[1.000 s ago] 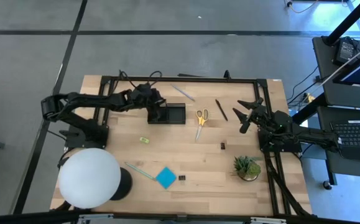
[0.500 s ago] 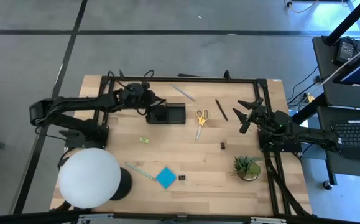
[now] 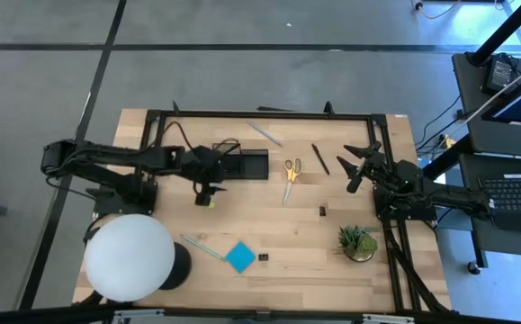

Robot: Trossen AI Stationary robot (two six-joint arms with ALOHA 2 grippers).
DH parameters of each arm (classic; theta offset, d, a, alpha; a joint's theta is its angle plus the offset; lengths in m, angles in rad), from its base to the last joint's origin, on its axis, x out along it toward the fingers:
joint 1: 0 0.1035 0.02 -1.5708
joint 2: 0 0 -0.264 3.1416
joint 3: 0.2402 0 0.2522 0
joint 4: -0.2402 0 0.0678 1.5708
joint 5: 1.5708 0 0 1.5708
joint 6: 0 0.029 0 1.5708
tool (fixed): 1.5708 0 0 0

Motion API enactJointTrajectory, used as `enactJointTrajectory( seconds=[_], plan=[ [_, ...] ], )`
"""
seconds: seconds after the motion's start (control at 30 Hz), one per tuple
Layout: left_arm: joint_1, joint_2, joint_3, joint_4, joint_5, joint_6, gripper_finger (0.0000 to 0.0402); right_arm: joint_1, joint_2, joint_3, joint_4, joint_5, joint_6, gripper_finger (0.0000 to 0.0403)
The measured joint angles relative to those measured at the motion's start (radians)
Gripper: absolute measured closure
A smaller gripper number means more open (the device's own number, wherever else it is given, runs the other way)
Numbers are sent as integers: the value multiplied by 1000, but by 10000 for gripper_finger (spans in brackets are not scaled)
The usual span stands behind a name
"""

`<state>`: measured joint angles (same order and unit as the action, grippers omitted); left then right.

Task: Pick and place office supplies into organizer
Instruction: Put the green eraser into the black desk organizer

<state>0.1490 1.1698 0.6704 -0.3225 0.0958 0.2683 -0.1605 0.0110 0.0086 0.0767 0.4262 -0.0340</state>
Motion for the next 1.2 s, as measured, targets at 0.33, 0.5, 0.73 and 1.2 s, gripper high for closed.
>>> enactJointTrajectory(
  seconds=[0.33,0.5,0.73,1.2],
  plan=[
    [-71,14,0,-179,-65,-148,228,0,0,0,0,0,-1,170],
    [-89,58,0,-185,-71,-147,228,0,0,0,0,0,-1,170],
    [-116,165,0,-192,-71,-177,228,0,0,0,0,0,2,170],
    [-130,332,5,-227,-75,-180,237,0,0,0,0,0,5,170]
  ],
)
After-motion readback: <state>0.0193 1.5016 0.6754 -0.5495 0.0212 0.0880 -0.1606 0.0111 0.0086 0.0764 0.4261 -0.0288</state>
